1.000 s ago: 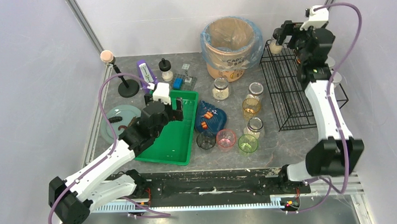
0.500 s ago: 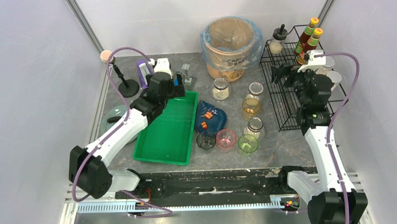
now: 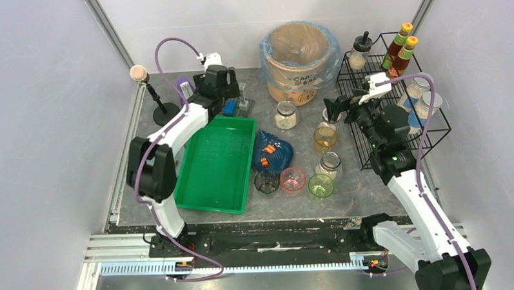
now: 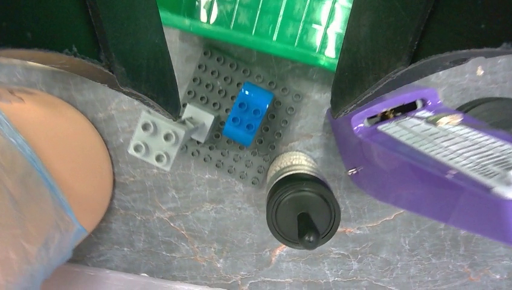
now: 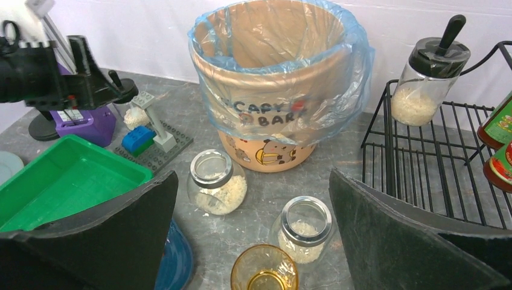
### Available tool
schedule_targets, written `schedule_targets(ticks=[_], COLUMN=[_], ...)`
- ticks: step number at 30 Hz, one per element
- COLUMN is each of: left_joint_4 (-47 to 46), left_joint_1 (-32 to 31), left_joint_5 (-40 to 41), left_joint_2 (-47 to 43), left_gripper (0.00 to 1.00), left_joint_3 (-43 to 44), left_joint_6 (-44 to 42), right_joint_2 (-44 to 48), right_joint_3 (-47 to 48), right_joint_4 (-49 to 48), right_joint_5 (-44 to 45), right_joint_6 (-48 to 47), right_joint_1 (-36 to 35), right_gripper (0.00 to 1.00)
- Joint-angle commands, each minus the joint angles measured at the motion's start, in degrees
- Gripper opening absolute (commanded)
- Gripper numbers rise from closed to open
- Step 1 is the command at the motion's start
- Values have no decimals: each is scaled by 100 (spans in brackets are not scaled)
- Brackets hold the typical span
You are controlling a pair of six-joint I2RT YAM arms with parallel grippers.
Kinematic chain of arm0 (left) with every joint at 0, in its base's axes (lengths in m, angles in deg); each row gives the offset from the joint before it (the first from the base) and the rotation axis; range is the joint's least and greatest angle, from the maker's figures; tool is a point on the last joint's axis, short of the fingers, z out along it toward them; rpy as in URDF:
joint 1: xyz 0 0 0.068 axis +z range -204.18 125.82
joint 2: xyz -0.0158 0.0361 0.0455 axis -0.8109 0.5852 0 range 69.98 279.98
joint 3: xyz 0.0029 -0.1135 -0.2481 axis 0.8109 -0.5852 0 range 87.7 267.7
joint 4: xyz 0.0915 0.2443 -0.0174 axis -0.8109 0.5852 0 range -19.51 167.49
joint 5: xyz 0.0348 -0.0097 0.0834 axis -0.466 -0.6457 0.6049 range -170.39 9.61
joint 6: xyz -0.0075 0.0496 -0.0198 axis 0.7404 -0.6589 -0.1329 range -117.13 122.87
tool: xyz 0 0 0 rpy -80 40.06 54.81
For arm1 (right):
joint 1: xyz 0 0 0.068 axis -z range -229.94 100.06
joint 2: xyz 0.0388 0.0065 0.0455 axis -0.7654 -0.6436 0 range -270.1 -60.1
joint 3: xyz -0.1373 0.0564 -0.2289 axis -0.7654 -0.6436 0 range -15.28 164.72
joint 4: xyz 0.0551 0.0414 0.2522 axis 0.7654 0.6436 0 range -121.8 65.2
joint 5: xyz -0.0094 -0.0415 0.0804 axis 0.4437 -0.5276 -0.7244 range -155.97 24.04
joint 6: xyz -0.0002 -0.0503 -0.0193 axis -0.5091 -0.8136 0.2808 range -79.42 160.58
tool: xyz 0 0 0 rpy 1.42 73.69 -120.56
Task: Clear the kitchen counter
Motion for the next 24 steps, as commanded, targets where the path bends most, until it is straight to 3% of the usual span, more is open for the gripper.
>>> schedule_targets(ticks=[1, 10, 24], left_joint_4=[-594, -1056, -1162], left_joint_1=[114, 317, 641], left_joint_5=[457, 695, 597], left_joint_2=[539, 1637, 2421], left_gripper=[99, 99, 97], left_joint_3=[452, 1134, 1787], left_joint_6=[173, 358, 641], right_joint_2=[219, 390, 328], right_joint_3=[-239, -486, -501], right_joint_4=[-301, -393, -364], right_joint_5=[229, 413, 405], right_joint_6=[-294, -551, -619], right_joint_1=[-143, -187, -185], right_gripper=[98, 98, 98])
